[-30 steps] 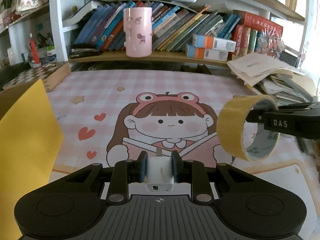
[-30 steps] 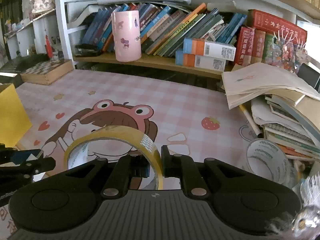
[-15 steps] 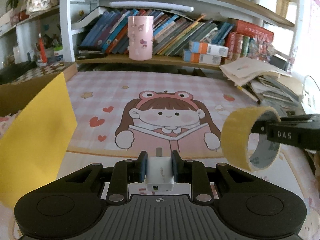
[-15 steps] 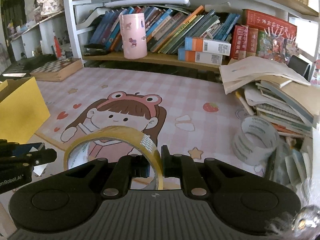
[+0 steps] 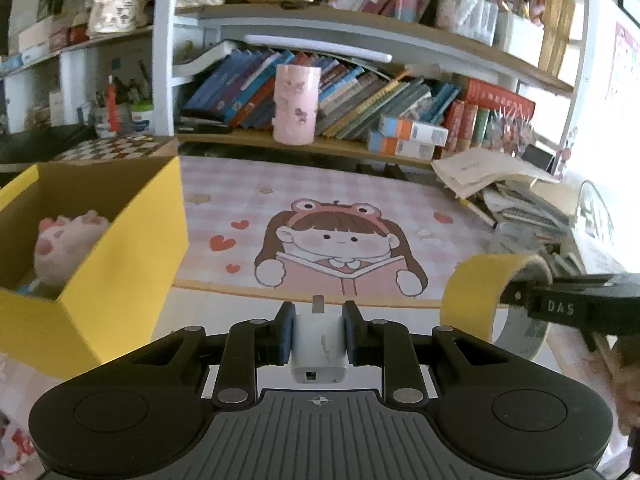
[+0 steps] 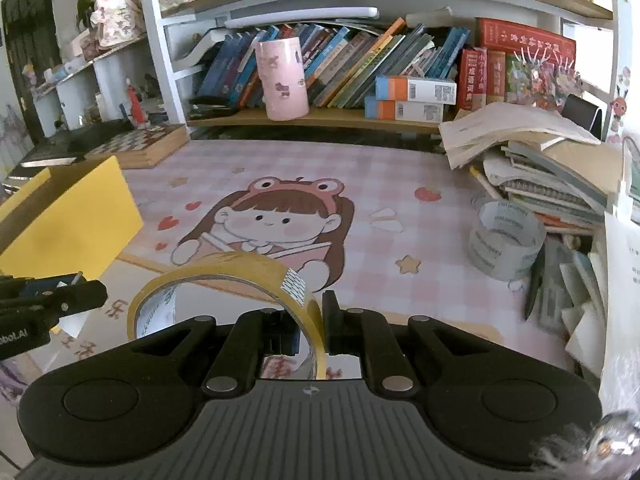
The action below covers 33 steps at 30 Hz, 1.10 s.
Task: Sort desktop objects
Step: 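Carry the charger and yellow tape roll with both tools over the yellow box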
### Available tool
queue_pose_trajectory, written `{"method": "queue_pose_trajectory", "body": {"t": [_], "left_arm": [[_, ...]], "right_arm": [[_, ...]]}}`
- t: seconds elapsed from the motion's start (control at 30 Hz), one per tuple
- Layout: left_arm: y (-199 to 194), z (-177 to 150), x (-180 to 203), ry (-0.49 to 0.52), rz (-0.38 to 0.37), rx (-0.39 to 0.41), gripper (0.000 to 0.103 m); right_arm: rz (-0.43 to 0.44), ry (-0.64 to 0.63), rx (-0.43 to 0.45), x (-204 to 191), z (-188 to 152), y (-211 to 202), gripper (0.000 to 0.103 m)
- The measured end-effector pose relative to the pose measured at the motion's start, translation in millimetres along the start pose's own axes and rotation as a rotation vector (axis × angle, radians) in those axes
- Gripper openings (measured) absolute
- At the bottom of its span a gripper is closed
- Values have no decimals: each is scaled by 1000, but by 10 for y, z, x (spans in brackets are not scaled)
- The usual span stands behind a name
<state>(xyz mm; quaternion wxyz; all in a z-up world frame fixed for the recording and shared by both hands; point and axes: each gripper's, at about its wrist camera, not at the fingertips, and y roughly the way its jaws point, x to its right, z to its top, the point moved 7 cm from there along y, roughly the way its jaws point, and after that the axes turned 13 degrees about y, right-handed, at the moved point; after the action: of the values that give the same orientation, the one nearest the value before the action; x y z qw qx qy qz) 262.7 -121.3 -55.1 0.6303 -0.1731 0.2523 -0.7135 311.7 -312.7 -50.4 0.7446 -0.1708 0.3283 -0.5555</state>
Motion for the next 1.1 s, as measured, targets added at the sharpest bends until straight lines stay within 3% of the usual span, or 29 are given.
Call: {"method": "queue_pose_trajectory", "body": {"t": [0.67,1.1], "left_arm": [[-567,-475,-309,-20,-48,-14,24],[-1130,-866,-742,-17,-47,-10,24]], "right_arm": [[-12,3,-56,-560,-647,-337,10],[4,-6,-54,-1248,-1159,-627,10]]}}
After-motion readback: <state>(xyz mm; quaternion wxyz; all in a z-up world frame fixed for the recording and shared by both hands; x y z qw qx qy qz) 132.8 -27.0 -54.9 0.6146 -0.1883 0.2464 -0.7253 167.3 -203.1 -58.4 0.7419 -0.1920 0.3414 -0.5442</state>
